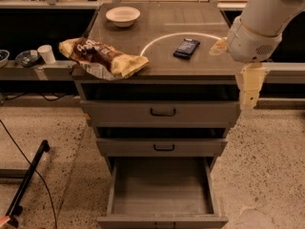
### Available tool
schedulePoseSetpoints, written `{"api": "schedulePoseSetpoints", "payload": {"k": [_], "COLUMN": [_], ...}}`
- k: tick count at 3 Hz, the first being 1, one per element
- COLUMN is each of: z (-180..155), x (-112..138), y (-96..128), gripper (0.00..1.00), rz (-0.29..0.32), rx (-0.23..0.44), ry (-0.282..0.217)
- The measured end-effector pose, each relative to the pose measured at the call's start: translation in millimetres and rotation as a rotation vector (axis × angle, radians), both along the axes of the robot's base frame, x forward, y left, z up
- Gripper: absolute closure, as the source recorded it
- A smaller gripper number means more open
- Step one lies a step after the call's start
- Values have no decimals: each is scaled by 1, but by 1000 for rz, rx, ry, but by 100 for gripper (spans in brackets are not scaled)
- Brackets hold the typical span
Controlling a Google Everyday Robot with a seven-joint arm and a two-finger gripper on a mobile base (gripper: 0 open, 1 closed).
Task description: Place rxbar blueberry into bottom drawer
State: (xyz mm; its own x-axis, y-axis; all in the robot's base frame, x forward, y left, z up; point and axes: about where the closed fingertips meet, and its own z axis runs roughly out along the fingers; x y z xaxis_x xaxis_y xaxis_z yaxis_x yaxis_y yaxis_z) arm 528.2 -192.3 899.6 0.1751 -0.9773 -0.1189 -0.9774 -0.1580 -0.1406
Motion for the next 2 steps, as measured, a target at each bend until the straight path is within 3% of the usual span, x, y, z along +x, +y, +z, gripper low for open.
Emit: {"api": "schedulePoseSetpoints", "payload": {"k": [1,2], "z": [-2,1], "x": [33,50], "y": [3,-16], "gripper": [0,0], "rz": [195,289], "rx": [-155,-272], "ry": [-124,-181]}}
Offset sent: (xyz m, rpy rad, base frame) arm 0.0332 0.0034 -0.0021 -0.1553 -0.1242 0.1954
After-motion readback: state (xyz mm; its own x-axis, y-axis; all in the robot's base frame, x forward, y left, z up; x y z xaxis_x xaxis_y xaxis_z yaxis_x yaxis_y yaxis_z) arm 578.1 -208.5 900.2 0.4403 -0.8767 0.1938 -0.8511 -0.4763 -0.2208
